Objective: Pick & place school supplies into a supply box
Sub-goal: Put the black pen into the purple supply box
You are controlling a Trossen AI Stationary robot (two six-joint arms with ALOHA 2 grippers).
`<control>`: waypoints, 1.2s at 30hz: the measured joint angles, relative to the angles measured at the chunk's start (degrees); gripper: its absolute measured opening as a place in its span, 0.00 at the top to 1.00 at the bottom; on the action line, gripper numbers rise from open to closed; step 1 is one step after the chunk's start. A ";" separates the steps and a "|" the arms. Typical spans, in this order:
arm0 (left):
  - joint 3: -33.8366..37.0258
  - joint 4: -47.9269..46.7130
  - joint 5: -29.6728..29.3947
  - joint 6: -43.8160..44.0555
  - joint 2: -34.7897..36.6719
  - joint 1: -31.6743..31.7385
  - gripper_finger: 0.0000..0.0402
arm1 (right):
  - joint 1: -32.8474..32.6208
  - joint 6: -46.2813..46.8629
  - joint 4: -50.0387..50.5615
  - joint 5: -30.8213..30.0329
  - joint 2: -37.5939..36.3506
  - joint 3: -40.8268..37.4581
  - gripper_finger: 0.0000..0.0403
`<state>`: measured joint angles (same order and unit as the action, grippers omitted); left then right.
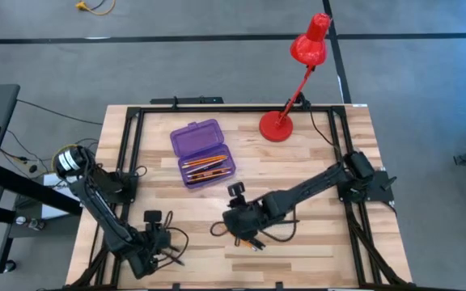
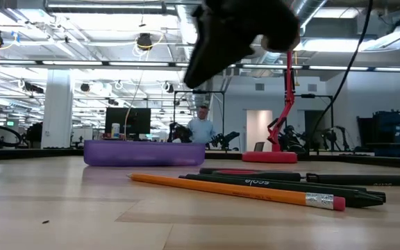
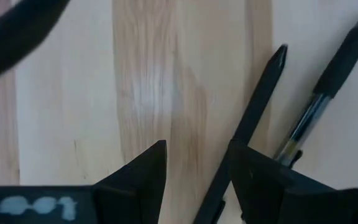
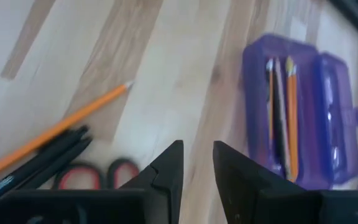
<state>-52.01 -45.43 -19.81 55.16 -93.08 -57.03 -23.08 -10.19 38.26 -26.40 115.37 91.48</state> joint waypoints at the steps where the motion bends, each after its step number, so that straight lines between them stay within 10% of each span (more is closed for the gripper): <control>1: 0.00 0.13 0.25 -0.35 0.07 0.20 0.61 | -0.76 1.26 1.23 -0.63 0.00 0.00 0.80; 36: 0.00 6.62 3.06 -10.00 0.15 2.07 0.61 | -21.43 62.12 43.95 -19.23 0.07 -0.83 0.80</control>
<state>-52.01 -38.81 -16.75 45.17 -92.92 -54.96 -44.51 51.93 82.21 -45.63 115.44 90.65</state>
